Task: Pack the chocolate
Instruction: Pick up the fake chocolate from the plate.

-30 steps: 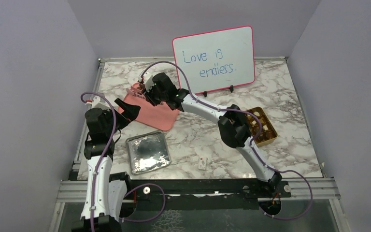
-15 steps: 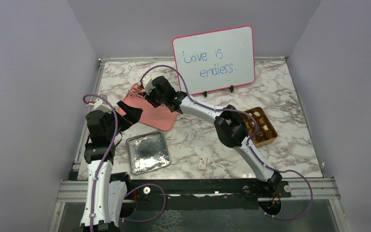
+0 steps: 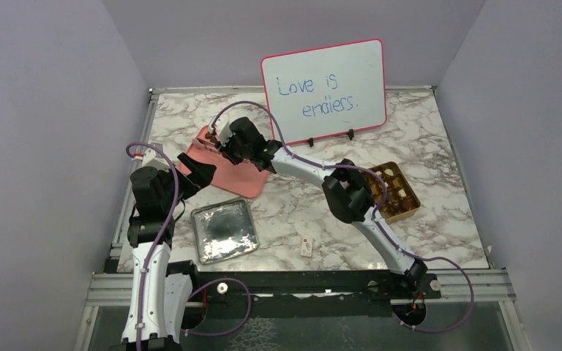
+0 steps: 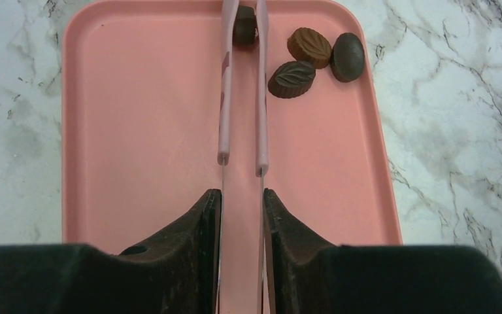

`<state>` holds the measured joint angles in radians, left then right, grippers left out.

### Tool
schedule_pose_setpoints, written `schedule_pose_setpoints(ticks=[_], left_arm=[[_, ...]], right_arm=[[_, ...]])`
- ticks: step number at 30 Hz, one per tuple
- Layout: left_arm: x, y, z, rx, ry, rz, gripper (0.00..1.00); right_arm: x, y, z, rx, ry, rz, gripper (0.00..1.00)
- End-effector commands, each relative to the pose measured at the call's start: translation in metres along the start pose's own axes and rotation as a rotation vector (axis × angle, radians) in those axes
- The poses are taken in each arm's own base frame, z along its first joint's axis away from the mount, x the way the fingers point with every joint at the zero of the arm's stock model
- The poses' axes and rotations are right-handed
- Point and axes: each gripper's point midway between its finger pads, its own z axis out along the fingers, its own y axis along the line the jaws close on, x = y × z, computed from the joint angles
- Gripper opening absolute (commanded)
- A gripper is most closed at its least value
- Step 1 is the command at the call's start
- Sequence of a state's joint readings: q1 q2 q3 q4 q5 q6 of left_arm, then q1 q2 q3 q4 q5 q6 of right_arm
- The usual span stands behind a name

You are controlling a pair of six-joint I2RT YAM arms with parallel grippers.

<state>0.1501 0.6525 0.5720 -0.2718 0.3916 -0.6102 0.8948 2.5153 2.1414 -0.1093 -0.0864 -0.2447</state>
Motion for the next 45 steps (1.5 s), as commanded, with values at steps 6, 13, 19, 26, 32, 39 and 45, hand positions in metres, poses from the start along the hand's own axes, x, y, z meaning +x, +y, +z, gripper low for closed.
schedule_pose_setpoints(ticks=[6,13,19,26,32,39,45], left_arm=[[-0.006,-0.001,0.000,-0.003,-0.029,0.012,0.99],[-0.010,0.000,-0.002,-0.017,-0.042,0.018,0.99],[-0.010,0.003,0.002,-0.031,-0.026,0.029,0.99],[-0.011,-0.013,0.007,0.037,-0.004,0.004,0.99],[0.005,-0.025,0.016,0.094,0.087,0.024,0.99],[0.030,-0.043,0.021,0.180,0.209,0.060,0.99],[0.040,-0.040,0.019,0.179,0.242,0.081,0.99]], right_arm=[[-0.018,-0.003,0.001,0.001,-0.071,-0.021,0.26],[-0.042,0.007,-0.017,-0.052,-0.112,0.058,0.21],[-0.072,0.014,-0.058,-0.079,-0.158,0.182,0.20],[-0.064,-0.005,-0.104,0.059,-0.146,0.215,0.20],[-0.059,-0.010,-0.151,0.131,-0.131,0.305,0.21],[-0.023,-0.008,-0.199,0.221,-0.055,0.457,0.20],[0.012,-0.015,-0.240,0.373,0.014,0.631,0.20]])
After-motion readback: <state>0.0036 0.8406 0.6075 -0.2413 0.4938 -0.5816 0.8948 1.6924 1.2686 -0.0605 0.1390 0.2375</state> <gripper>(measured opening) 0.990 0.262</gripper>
